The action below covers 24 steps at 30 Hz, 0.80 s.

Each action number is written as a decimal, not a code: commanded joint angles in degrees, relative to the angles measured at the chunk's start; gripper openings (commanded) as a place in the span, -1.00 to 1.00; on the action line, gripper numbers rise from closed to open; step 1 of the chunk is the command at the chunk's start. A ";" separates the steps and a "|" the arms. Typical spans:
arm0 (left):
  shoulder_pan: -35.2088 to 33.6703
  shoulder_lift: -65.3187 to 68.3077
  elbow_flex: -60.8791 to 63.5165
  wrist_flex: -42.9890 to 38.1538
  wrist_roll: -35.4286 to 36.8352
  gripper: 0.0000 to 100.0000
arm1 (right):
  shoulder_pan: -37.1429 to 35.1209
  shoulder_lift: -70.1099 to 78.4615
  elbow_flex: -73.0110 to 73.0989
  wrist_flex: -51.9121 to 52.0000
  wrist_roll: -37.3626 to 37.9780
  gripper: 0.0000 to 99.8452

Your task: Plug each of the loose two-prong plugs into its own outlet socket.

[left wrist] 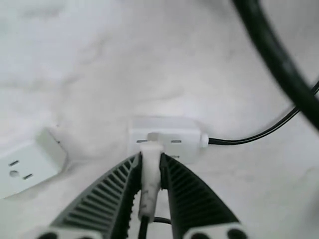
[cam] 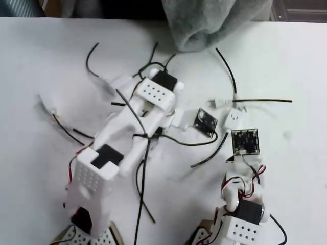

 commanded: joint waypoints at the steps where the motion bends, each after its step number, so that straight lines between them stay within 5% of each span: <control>1: -0.84 -0.48 -3.52 -1.23 -13.63 -0.96 | 0.40 -0.84 0.53 -1.27 0.00 -0.96; 24: -1.98 0.04 -3.34 1.93 -13.98 -0.96 | 0.40 -0.84 0.53 -1.27 0.00 -0.96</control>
